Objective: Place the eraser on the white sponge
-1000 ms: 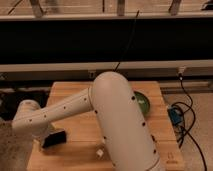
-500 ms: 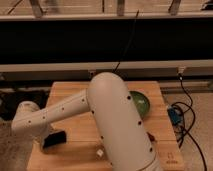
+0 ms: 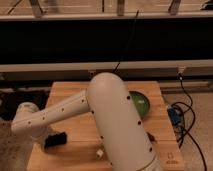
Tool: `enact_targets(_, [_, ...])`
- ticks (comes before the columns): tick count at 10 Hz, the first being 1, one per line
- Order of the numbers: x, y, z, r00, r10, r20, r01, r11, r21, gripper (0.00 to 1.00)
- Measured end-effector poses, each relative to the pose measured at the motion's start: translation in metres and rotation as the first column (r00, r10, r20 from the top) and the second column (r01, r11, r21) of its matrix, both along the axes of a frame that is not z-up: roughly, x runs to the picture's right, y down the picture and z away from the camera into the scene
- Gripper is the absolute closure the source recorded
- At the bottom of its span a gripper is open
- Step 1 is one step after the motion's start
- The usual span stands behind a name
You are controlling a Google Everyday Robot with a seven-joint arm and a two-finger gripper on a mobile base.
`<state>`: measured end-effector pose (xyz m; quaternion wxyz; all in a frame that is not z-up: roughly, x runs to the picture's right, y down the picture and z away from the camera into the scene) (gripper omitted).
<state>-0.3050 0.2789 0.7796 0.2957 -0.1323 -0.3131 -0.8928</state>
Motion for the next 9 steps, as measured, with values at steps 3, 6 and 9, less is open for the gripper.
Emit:
enact_targets(3, [0.0, -0.013, -0.004, 1.0, 0.0, -0.011, 0.0, 1.0, -0.004, 1.0])
enact_targets(6, [0.006, -0.024, -0.003, 0.999, 0.015, -0.035, -0.015, 0.9998, -0.016, 1.0])
enact_targets(9, [0.014, -0.034, -0.001, 0.997, 0.03, -0.068, -0.032, 0.9991, -0.027, 1.0])
